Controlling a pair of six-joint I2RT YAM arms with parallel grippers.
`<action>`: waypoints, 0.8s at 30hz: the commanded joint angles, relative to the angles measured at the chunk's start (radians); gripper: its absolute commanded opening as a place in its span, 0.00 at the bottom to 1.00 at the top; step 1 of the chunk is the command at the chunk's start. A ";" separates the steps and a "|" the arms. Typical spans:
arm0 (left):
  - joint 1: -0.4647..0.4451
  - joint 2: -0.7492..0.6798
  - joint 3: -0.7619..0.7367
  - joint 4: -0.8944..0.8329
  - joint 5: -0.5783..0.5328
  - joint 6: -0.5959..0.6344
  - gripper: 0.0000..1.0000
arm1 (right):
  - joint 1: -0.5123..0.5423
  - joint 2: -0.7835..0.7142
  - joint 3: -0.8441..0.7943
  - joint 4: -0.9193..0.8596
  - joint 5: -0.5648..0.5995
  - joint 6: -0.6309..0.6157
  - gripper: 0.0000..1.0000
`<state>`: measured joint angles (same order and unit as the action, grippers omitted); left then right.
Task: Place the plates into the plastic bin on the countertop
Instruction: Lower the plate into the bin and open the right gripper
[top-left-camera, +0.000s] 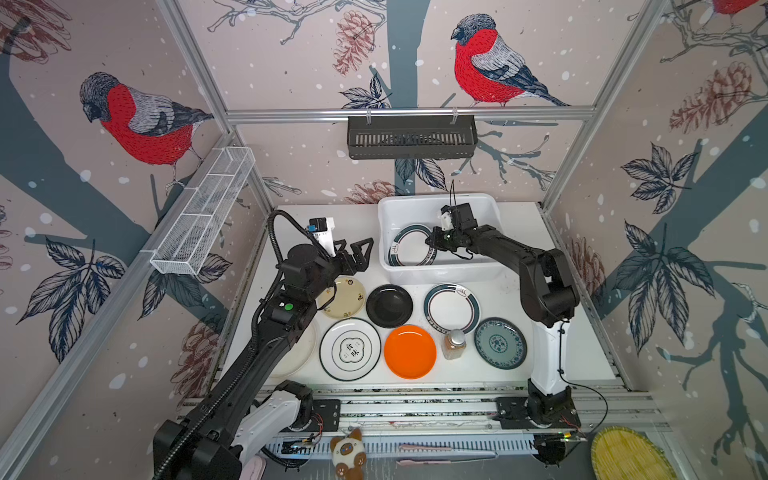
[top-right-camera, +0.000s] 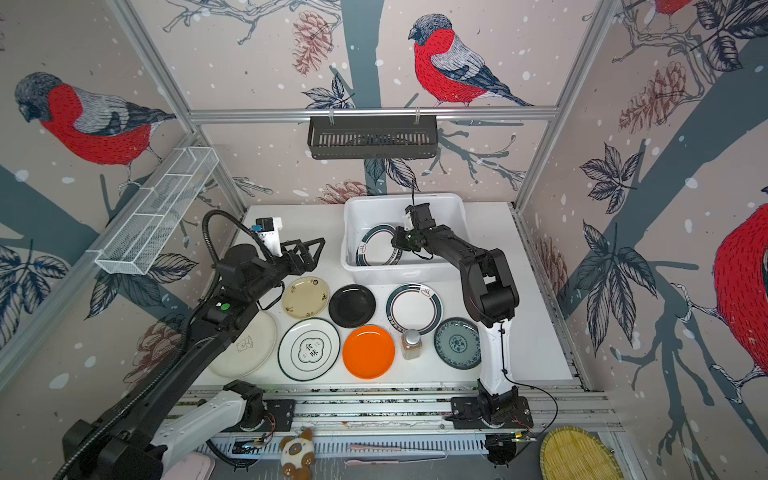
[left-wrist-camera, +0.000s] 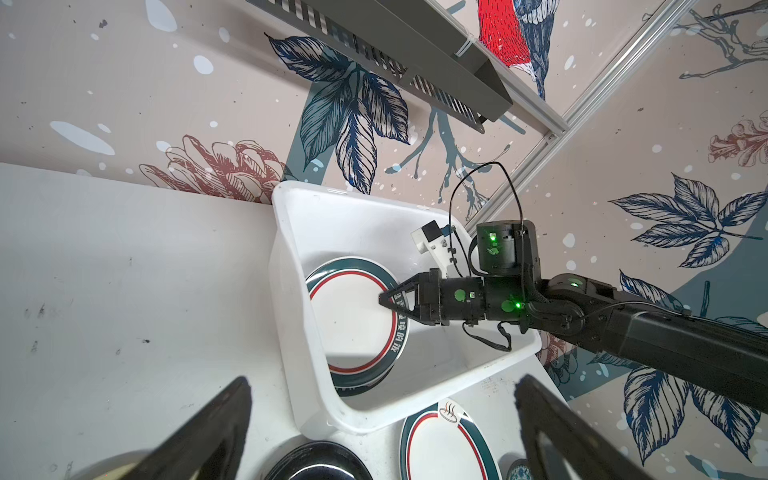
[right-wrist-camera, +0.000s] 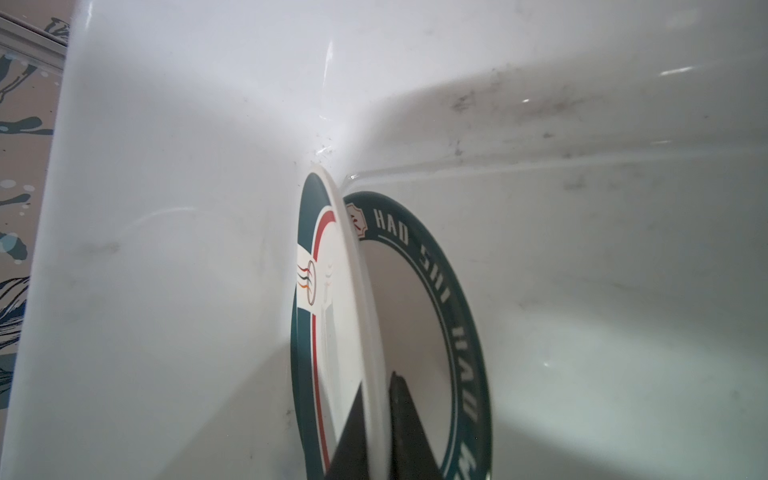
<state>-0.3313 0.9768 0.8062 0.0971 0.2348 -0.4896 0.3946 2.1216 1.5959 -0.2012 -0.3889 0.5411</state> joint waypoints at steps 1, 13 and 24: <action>-0.001 0.003 0.001 0.027 -0.003 0.011 0.98 | 0.010 0.020 0.040 -0.037 0.016 -0.029 0.27; 0.000 0.033 -0.004 -0.001 -0.040 0.023 0.98 | 0.030 -0.033 0.062 -0.078 0.079 -0.082 0.88; -0.001 0.072 -0.018 -0.087 -0.146 0.020 0.98 | 0.039 -0.132 0.081 -0.176 0.319 -0.154 1.00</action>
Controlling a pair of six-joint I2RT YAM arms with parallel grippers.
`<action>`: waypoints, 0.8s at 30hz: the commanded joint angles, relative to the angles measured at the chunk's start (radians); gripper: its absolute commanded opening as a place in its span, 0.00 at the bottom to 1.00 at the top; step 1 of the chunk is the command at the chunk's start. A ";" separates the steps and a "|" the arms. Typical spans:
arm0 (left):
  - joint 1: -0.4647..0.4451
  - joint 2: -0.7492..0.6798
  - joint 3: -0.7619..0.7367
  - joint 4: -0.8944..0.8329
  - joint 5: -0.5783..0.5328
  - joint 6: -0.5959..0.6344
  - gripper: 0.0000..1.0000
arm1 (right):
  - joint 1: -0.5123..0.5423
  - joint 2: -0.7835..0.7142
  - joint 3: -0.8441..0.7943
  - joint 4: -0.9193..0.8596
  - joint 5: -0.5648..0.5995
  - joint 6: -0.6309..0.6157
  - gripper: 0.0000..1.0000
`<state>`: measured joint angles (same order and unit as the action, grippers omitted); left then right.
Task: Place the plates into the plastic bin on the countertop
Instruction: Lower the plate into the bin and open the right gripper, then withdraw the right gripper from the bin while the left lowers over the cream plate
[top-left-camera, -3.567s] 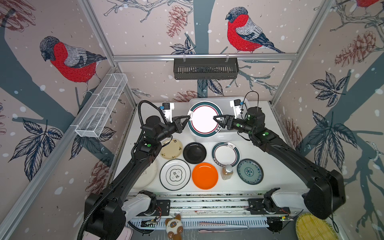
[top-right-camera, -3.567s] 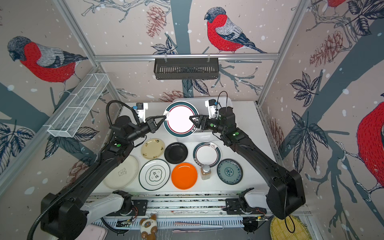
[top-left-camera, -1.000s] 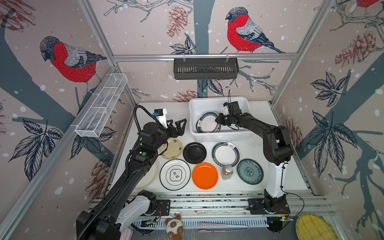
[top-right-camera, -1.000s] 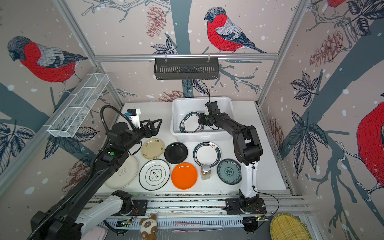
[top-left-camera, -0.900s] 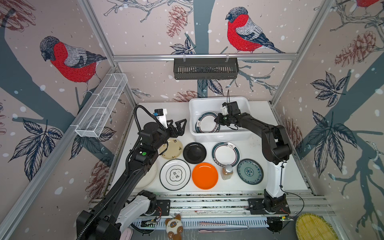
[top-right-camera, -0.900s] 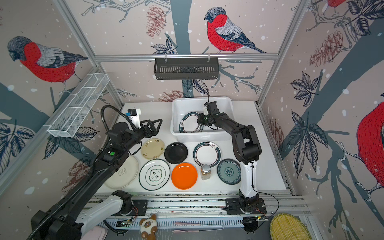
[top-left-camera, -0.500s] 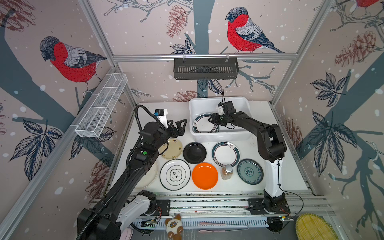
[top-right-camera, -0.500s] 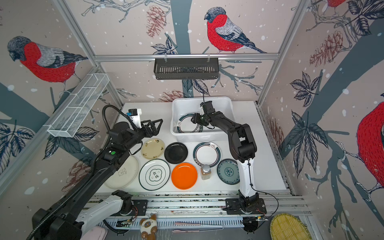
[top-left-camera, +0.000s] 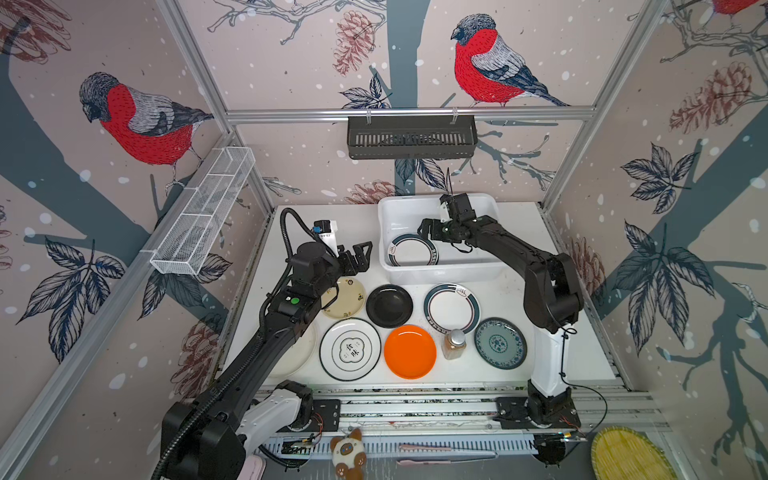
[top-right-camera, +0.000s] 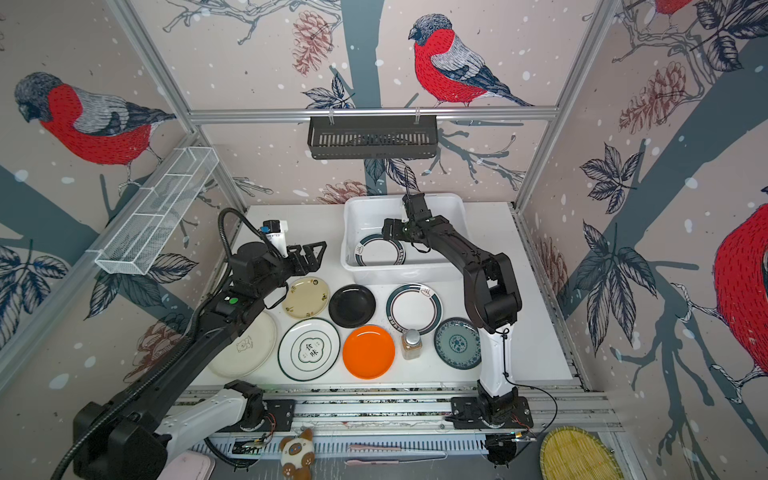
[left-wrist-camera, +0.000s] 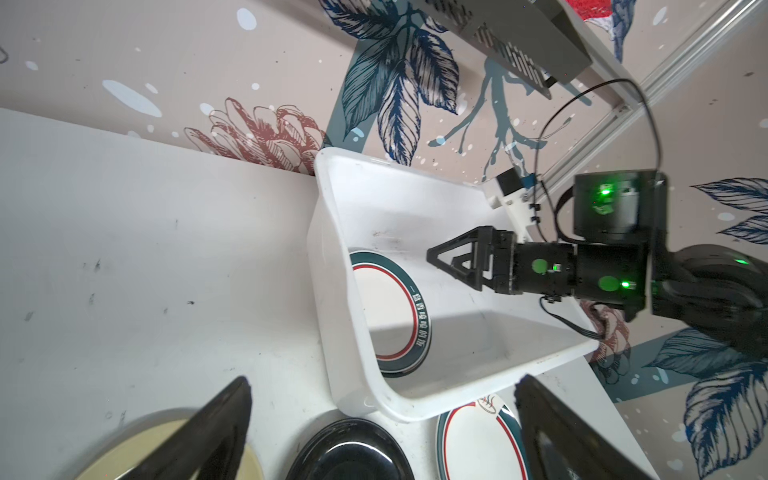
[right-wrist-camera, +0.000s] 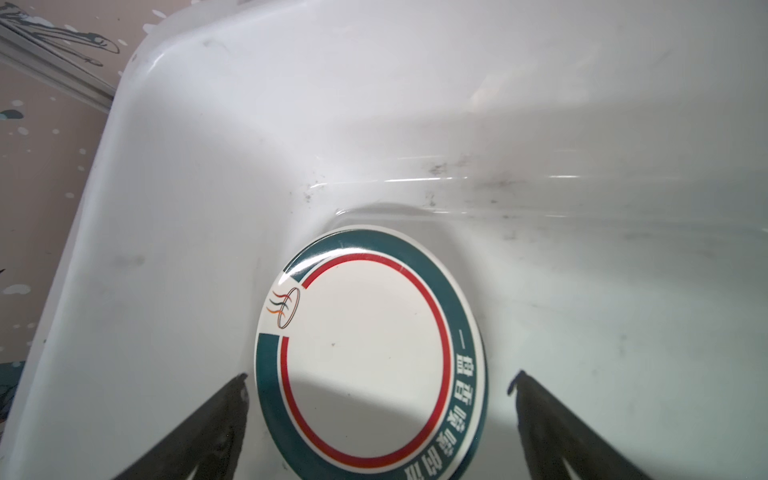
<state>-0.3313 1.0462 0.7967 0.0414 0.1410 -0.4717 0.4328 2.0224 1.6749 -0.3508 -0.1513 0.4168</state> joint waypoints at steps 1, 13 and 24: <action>0.001 0.002 -0.015 -0.040 -0.068 -0.002 0.98 | 0.001 -0.056 -0.011 -0.019 0.091 -0.030 1.00; 0.151 -0.037 -0.177 -0.132 -0.132 -0.063 0.98 | -0.028 -0.450 -0.277 0.120 -0.071 0.001 1.00; 0.203 -0.004 -0.271 -0.164 -0.216 -0.094 0.97 | -0.052 -0.765 -0.579 0.228 -0.217 0.062 1.00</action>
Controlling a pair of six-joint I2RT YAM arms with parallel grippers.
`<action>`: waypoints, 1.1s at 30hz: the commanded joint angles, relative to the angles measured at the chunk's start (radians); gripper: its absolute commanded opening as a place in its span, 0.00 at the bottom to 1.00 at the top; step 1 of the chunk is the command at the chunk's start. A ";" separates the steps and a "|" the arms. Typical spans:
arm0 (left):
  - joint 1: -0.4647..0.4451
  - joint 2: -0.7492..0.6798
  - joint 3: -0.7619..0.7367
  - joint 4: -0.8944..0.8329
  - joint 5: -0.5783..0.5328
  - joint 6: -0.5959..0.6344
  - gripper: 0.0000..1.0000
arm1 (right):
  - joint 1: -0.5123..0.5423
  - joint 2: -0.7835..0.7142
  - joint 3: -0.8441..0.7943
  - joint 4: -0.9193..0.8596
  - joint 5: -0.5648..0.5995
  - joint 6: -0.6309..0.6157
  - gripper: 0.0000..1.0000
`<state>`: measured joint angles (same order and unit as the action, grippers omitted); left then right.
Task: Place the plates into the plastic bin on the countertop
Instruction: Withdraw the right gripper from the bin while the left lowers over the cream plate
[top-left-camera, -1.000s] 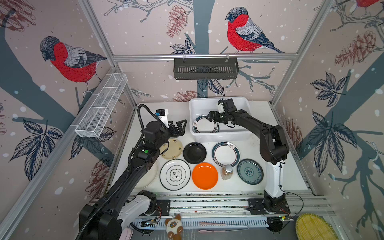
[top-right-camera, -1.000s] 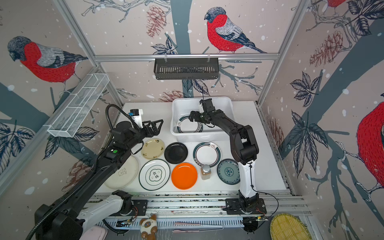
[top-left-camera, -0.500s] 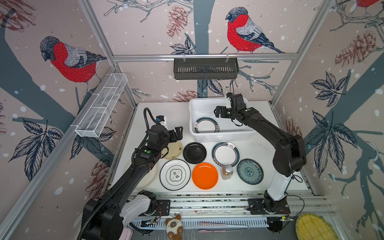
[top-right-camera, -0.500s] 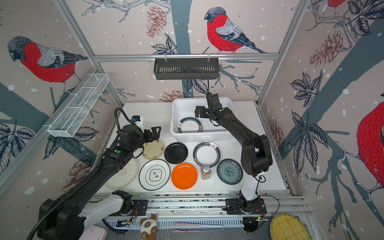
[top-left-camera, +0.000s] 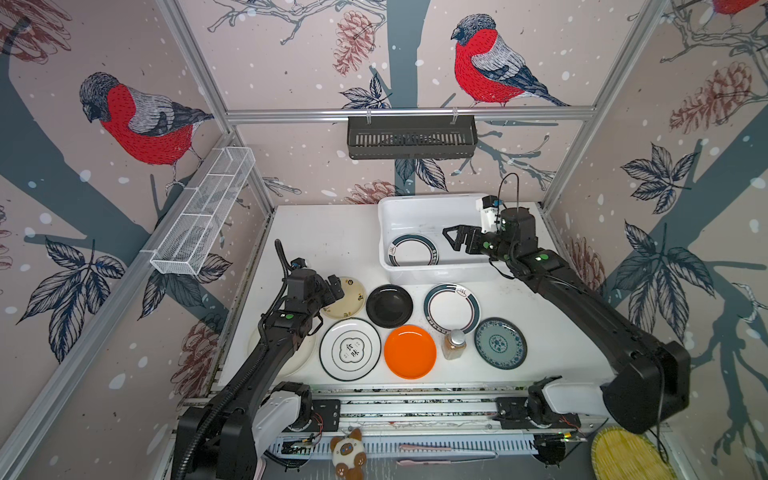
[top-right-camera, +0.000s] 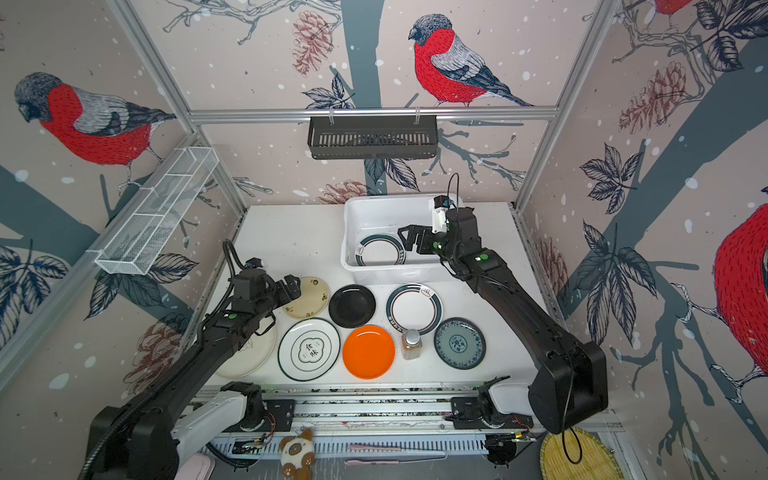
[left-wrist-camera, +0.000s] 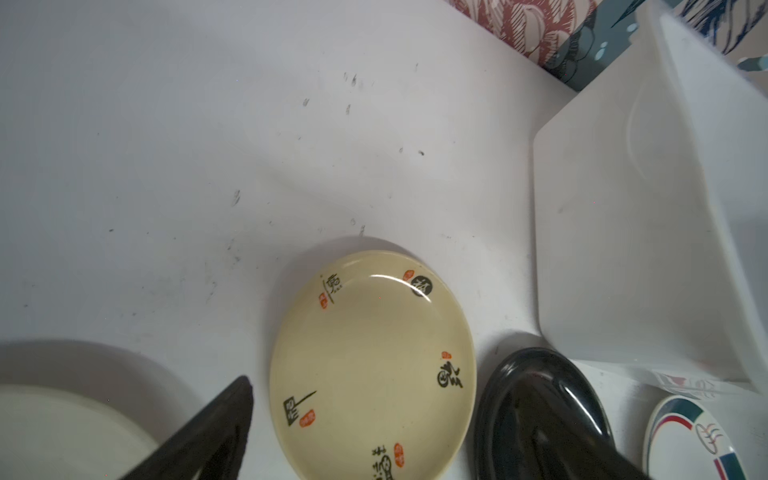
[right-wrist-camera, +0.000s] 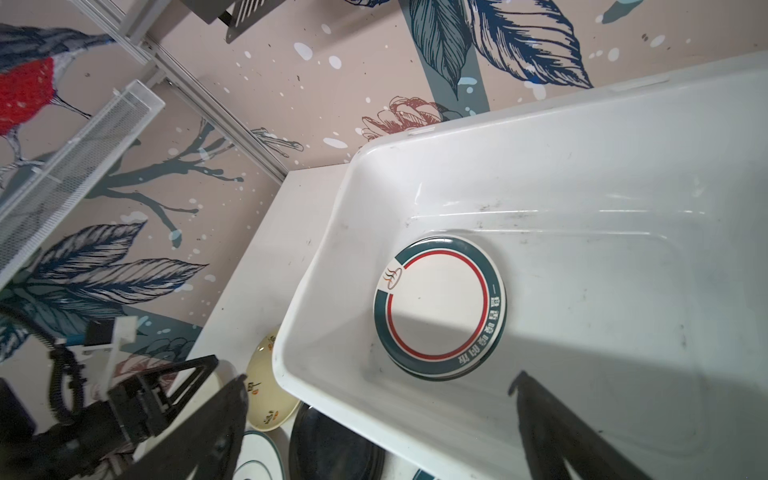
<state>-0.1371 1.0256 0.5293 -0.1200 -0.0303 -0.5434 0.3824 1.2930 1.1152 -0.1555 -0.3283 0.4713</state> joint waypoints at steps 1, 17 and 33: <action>0.013 0.032 -0.004 -0.009 -0.051 -0.034 0.97 | -0.003 -0.063 -0.029 0.018 -0.043 0.000 1.00; 0.086 0.165 -0.035 0.098 0.040 -0.044 0.76 | -0.031 -0.231 -0.206 -0.003 -0.087 0.013 1.00; 0.156 0.213 -0.078 0.200 0.134 -0.077 0.48 | -0.046 -0.217 -0.213 -0.018 -0.058 0.065 1.00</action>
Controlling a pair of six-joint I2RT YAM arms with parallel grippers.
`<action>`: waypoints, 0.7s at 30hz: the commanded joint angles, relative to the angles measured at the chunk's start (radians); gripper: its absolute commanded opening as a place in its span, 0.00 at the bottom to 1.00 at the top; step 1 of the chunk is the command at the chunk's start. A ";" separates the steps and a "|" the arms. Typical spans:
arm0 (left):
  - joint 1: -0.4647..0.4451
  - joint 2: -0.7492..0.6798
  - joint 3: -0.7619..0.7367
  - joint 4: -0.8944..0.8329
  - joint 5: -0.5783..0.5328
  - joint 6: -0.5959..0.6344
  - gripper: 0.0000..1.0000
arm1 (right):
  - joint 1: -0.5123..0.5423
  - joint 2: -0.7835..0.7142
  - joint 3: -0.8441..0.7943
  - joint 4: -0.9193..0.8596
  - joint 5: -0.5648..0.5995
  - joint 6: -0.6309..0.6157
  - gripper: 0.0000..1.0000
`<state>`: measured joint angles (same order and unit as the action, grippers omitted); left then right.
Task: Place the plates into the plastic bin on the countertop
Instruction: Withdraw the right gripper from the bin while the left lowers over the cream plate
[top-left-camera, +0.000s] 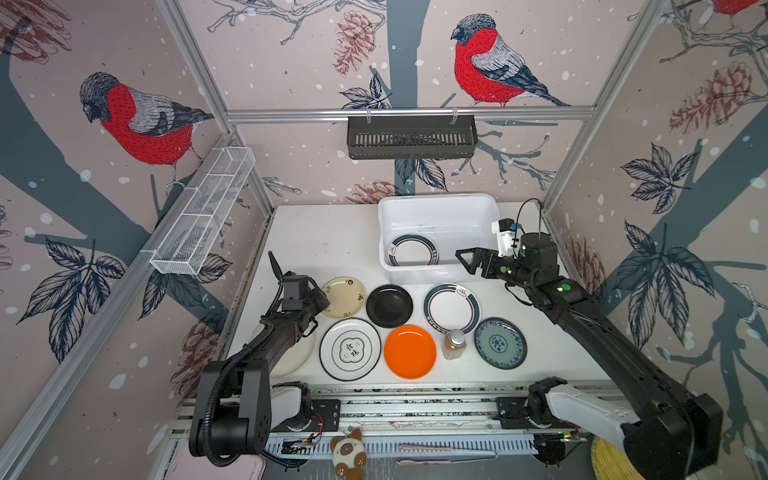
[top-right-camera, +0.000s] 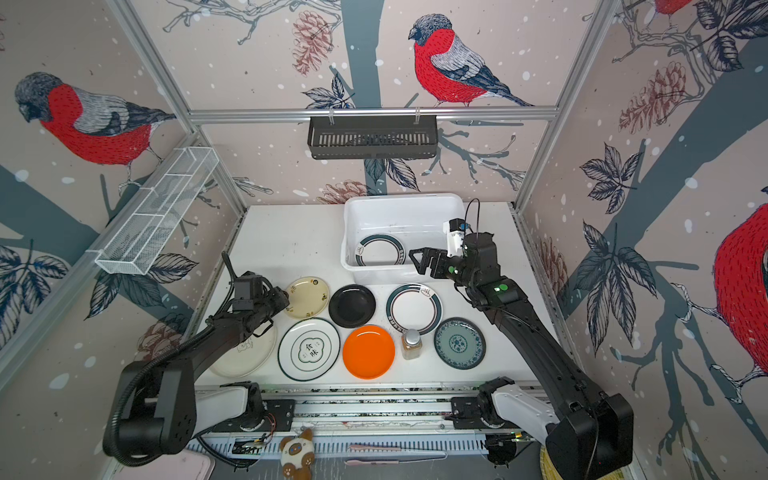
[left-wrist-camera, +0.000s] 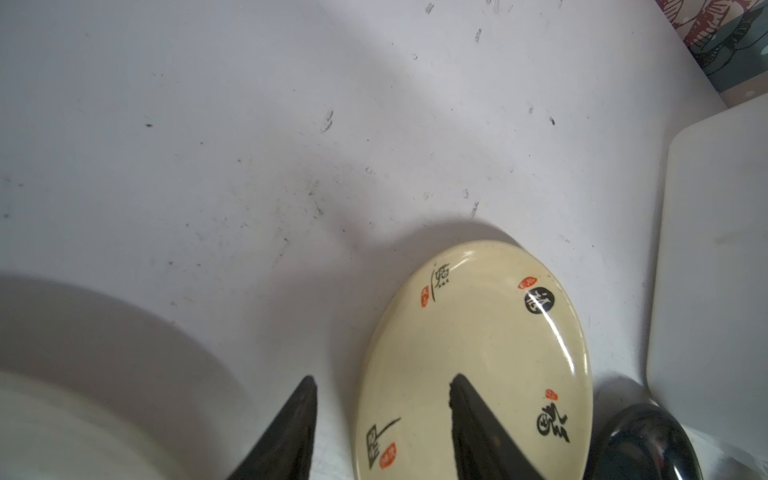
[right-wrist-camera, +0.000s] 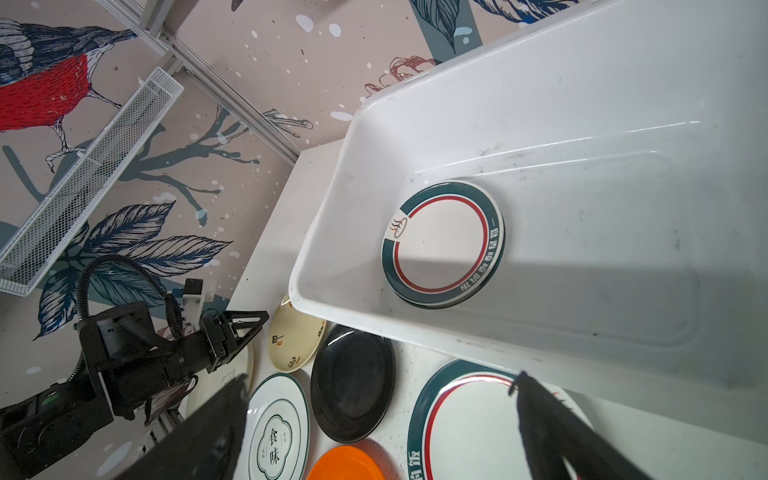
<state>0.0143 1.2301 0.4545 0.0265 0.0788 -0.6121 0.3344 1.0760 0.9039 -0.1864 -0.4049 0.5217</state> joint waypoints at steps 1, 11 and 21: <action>0.005 0.014 -0.005 0.058 0.031 -0.009 0.48 | 0.002 0.001 -0.003 0.013 0.018 0.018 1.00; 0.011 0.094 0.013 0.074 0.062 -0.002 0.46 | 0.003 -0.002 -0.008 0.034 -0.047 0.037 1.00; 0.028 0.153 0.047 0.040 0.090 0.021 0.35 | -0.008 0.007 -0.017 0.030 -0.049 0.037 1.00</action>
<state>0.0364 1.3769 0.5026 0.0525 0.1387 -0.5972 0.3309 1.0809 0.8913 -0.1791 -0.4438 0.5526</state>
